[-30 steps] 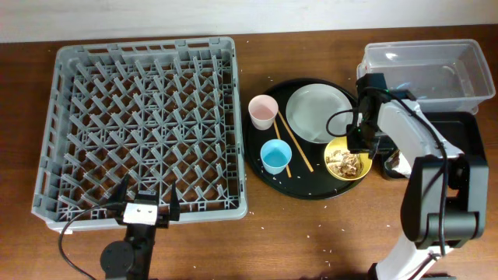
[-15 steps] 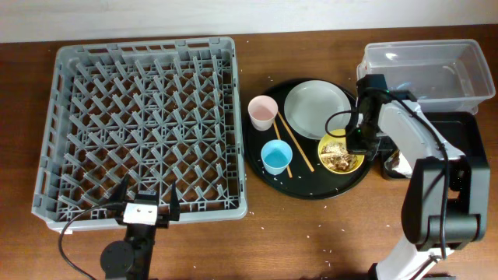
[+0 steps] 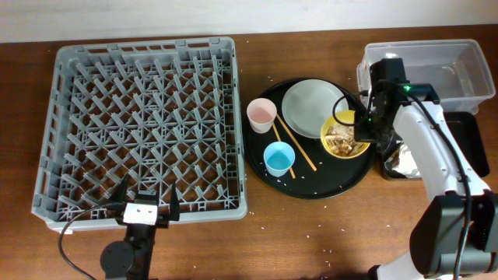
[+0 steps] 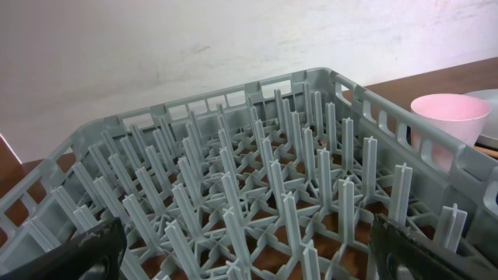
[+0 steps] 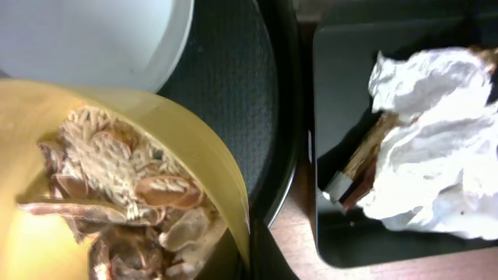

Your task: Sort waste into correct bins and load items into the dishwasher rack

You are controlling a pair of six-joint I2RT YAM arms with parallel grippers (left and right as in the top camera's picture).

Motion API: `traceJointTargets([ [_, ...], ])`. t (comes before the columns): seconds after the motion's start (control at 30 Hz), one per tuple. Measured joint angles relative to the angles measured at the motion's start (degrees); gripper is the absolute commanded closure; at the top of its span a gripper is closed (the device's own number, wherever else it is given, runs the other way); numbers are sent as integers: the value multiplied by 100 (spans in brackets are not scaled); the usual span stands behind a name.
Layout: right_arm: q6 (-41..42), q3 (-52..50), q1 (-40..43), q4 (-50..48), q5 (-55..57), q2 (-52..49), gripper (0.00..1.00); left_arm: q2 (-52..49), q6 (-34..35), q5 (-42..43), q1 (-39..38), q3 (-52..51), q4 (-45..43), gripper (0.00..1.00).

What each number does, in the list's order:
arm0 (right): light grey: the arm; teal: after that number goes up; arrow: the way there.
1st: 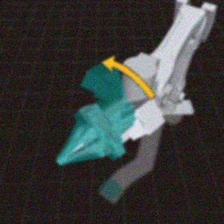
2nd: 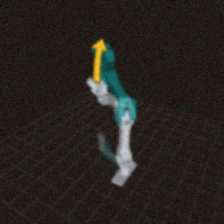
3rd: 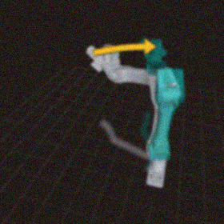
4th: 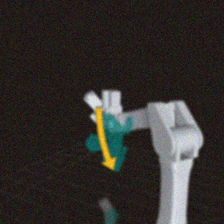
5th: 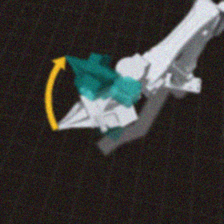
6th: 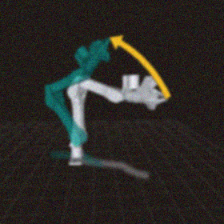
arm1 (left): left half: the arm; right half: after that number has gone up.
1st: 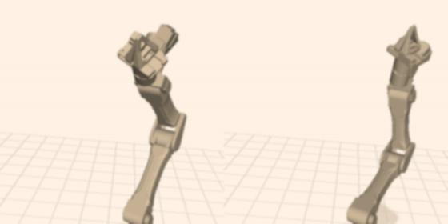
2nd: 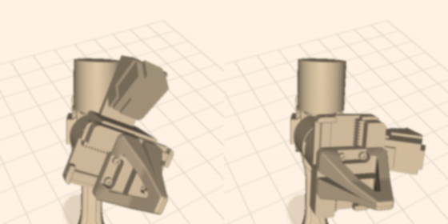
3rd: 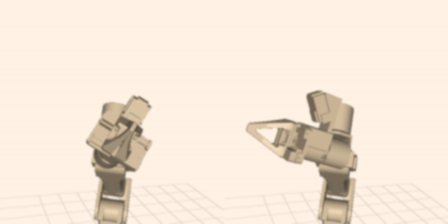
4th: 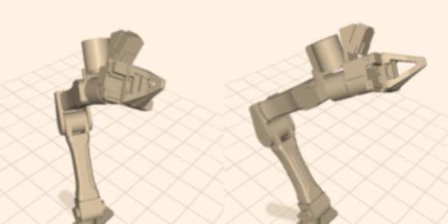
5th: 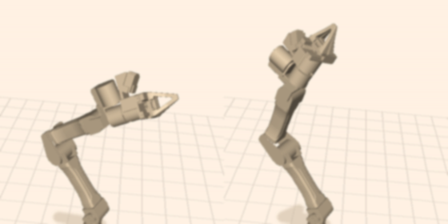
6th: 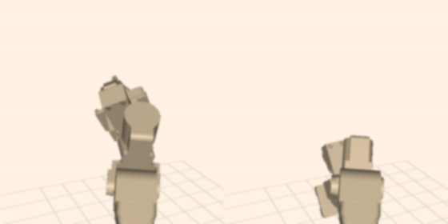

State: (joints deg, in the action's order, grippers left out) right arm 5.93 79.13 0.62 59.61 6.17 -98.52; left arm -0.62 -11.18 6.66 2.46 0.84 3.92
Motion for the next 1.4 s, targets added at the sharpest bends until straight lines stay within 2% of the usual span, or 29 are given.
traceJointTargets([
  [0.13, 13, -774, 0, -439, 0, 7, 96, 0, 0, 0, -2, 0, 0, 1],
  [0.17, 13, -957, 0, -535, 0, 0, 92, 0, 0, 0, 0, 0, 2, 1],
  [0.2, 17, -1064, 0, -662, 0, 0, 76, 0, 0, 0, 0, 0, 2, 1],
  [0.23, 15, -1115, 0, -713, 0, 0, 55, -2, 0, 0, 0, 0, 2, 1],
  [0.27, 15, -1145, 0, -748, 2, 0, 44, 0, 0, 0, -2, 0, 2, 1],
  [0.33, 9, -1150, 0, -785, 0, 0, 39, 0, 0, 0, -2, 0, 0, 1],
  [0.4, 55, -1110, 0, -623, 0, 0, 39, 0, 0, 0, 0, 0, 0, 1],
  [0.47, 131, -717, 0, -107, -2, 33, 37, 0, 0, 0, -2, 0, 0, 1],
  [0.53, 157, 107, 0, 717, 0, 352, 35, 0, 0, 0, -2, 0, -2, 1],
  [0.6, 162, 1034, 0, 1392, -2, 1226, 2, -2, 0, 0, -2, 0, 0, 1],
  [0.63, 173, 1394, 0, 1690, 9, 1622, 1, 0, 0, 0, -2, 0, 0, 1],
  [0.67, 170, 2050, 0, 2159, 83, 2538, 2, 0, 0, 0, 0, 0, -4, 1],
  [0.77, 164, 2625, 0, 2540, 201, 3969, 2, 0, 0, 0, -2, 0, 0, 1],
  [0.87, 162, 2673, 0, 2643, 269, 5429, 2, -2, 0, 0, -2, 0, -4, 1],
  [0.97, 162, 2662, 0, 3058, 374, 6369, 2, 0, 0, 0, -2, 0, 0, 1],
  [1.03, 164, 2184, 0, 3327, 439, 7038, 1, -2, 0, 0, 0, 0, 2, 1],
  [1.07, 164, 1902, 2, 3176, 479, 7263, 2, 0, 0, 0, -2, 0, 0, 1],
  [1.13, 166, 492, 11, 2387, 540, 7807, 2, -2, 0, 0, -2, 0, 0, 1],
  [1.17, 162, -437, 15, 981, 560, 8083, 2, -11, 0, 0, -2, 0, -13, 1],
  [1.27, 166, -3025, 15, -1930, 483, 8371, 1, 2, -2, 0, -2, 0, 7, 1],
  [1.3, 164, -3884, 15, -3244, 407, 8397, 2, -4, 0, 0, 0, 0, -7, 1],
  [1.4, 162, -5851, 15, -5141, 76, 8668, 2, 0, -2, 0, 0, -4, -4, 1],
])
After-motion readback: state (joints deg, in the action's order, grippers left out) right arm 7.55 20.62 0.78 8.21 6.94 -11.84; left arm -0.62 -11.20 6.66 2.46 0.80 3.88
